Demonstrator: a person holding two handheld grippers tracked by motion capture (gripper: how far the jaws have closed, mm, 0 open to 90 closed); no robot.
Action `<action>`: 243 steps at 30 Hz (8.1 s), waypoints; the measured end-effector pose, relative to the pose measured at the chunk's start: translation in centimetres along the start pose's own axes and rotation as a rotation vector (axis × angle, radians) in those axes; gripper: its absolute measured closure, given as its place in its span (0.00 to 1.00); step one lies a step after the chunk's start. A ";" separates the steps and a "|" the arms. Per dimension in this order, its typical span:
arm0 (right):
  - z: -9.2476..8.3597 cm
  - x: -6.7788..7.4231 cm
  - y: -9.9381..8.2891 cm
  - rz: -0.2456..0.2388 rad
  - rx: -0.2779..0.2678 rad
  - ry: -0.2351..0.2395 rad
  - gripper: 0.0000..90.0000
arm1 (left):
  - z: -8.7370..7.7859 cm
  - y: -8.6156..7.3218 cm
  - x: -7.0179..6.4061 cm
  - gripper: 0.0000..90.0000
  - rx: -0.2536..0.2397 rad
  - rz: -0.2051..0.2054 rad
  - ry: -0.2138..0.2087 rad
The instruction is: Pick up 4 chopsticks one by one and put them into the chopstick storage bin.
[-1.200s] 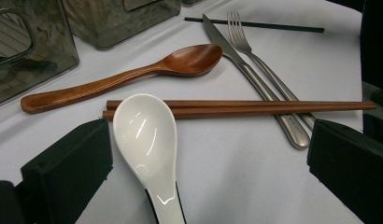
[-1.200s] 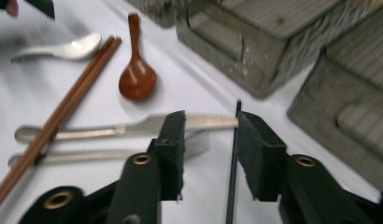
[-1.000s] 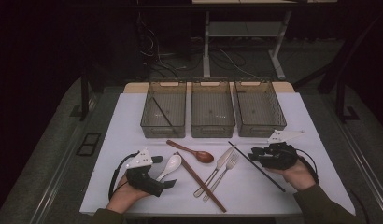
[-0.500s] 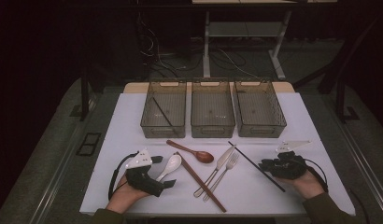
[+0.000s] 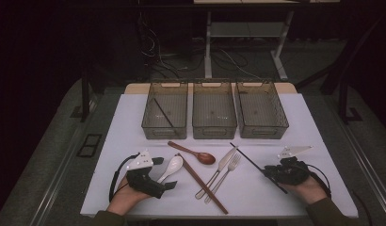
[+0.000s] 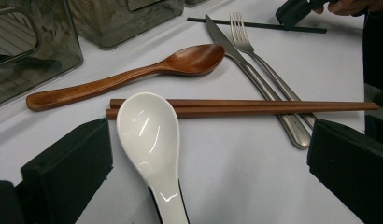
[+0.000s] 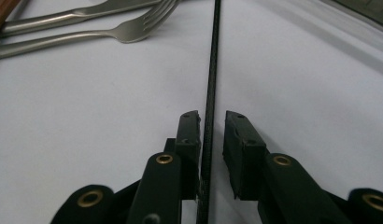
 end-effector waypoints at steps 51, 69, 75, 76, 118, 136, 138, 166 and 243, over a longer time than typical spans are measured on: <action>-1.8 -0.8 0.6 -0.005 -0.074 -0.006 0.95 | 0.1 -0.1 -0.1 0.00 0.012 0.008 -0.007; -2.5 -1.6 0.6 0.002 -0.088 -0.019 0.95 | 0.0 -0.1 -0.1 0.00 0.009 0.006 -0.004; -3.0 -1.4 0.9 -0.006 -0.108 -0.004 0.95 | 0.1 -0.1 -0.1 0.00 0.010 0.006 -0.003; -3.2 -1.2 0.9 -0.004 -0.109 0.003 0.95 | 0.1 -0.1 -0.1 0.00 0.009 0.005 -0.004; -3.0 2.1 7.3 -0.080 -0.233 0.102 0.95 | 0.4 -0.1 -0.2 0.00 0.015 0.008 -0.012; -1.0 3.5 11.5 -0.100 -0.261 0.132 0.95 | 0.3 -0.1 -0.1 0.00 0.013 0.009 -0.013; -0.7 3.8 12.1 -0.106 -0.265 0.131 0.95 | 0.3 -0.1 -0.1 0.00 0.014 0.006 -0.015; 4.4 6.4 20.7 -0.110 -0.272 0.077 0.95 | 0.3 -0.2 -0.1 0.00 0.007 -0.004 -0.017; 10.2 10.6 26.9 -0.103 -0.179 0.141 0.33 | 0.3 0.0 -0.4 0.00 0.007 0.011 -0.029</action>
Point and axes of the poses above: each handheld gripper's, and its own axes: z roughly forward along the jaws, y roughly out of its top, x roughly to its left, the point moved 4 cm from there along z, roughly forward along the jaws, and after that the axes turned 8 degrees about z, right-handed, at the moved point
